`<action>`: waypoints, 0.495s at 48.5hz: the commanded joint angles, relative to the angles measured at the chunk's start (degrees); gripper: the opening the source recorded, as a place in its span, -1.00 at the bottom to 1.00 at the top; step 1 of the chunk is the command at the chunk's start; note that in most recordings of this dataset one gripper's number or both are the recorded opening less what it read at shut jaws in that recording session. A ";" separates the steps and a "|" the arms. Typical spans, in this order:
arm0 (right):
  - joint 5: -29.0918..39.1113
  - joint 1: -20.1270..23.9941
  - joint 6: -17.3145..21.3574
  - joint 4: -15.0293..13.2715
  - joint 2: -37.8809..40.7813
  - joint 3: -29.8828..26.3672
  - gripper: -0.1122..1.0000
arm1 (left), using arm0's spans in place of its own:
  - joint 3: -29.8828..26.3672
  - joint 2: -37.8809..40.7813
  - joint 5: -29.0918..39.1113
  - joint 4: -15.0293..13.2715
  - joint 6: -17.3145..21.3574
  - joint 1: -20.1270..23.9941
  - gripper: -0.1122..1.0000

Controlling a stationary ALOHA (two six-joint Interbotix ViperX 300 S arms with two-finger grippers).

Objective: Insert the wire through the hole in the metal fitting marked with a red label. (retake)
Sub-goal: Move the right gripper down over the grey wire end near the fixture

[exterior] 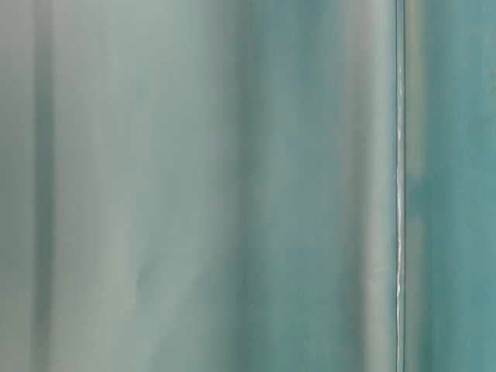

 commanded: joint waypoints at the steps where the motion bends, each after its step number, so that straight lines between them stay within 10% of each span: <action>1: -0.44 0.09 0.88 0.18 0.35 0.35 -0.36 | 0.70 0.53 -0.62 -1.49 0.35 -0.09 -0.36; 13: -2.02 -0.18 3.43 0.53 0.35 3.16 -0.78 | 1.23 0.79 -1.41 -1.49 0.00 -0.09 -0.94; 24: -1.85 -0.44 6.86 0.53 1.49 3.87 -0.77 | 2.37 0.97 -1.41 -1.49 0.35 -0.09 -0.86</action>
